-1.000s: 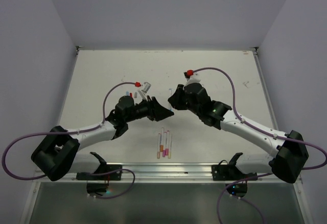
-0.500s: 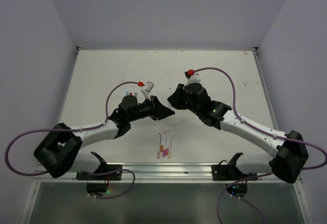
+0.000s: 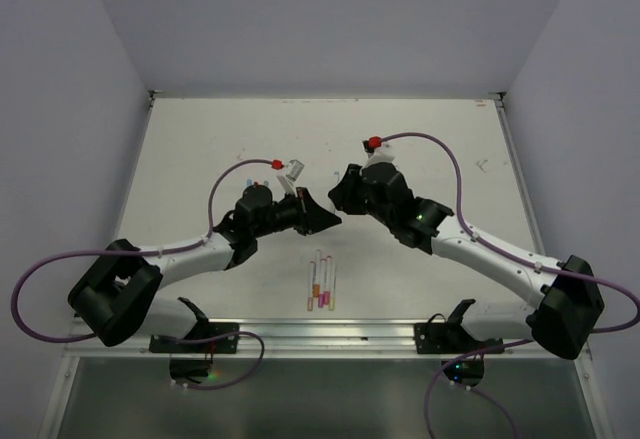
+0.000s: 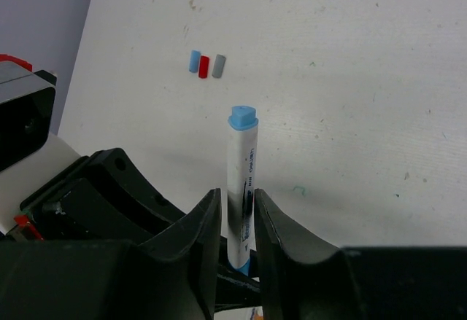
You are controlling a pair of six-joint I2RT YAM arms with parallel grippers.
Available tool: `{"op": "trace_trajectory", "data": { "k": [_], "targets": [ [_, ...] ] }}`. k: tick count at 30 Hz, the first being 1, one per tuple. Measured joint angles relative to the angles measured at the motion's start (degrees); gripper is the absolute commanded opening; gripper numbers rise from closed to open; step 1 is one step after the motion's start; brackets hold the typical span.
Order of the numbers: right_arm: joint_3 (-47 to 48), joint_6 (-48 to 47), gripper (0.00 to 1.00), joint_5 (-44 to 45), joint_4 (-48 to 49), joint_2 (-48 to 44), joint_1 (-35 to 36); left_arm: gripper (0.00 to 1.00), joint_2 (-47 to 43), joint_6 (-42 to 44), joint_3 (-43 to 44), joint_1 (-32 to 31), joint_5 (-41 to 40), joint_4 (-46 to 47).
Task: Open the pen caps
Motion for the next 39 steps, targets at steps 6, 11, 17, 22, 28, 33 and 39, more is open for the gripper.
{"op": "trace_trajectory", "data": {
  "k": [6,11,17,22,28,33,39],
  "targets": [
    [0.0,0.07,0.33,-1.95,0.46,1.27,-0.04,0.0,-0.02,1.51,1.4,-0.48,0.28,-1.16],
    [0.0,0.15,0.0,-2.75,0.94,2.64,-0.24,0.0,-0.02,2.34,2.32,-0.46,0.28,-1.92],
    [-0.09,0.87,0.0,-1.97,0.81,2.6,-0.28,0.0,-0.02,2.36,2.45,-0.48,0.22,-2.38],
    [-0.33,2.29,0.0,-0.46,0.74,2.32,-0.31,0.0,-0.02,2.86,2.43,-0.5,0.0,-2.38],
    [-0.76,3.13,0.0,-3.96,1.03,1.84,-3.06,0.0,-0.09,4.57,2.4,-1.38,-2.25,-1.92],
    [-0.04,3.02,0.0,-11.89,2.78,3.1,-7.52,0.0,-0.15,4.46,1.75,-1.36,-4.24,0.96],
    [0.81,1.86,0.0,-13.7,6.34,5.44,-15.41,0.0,-1.09,4.59,-1.22,-1.51,-3.19,0.11]
  ]
}}
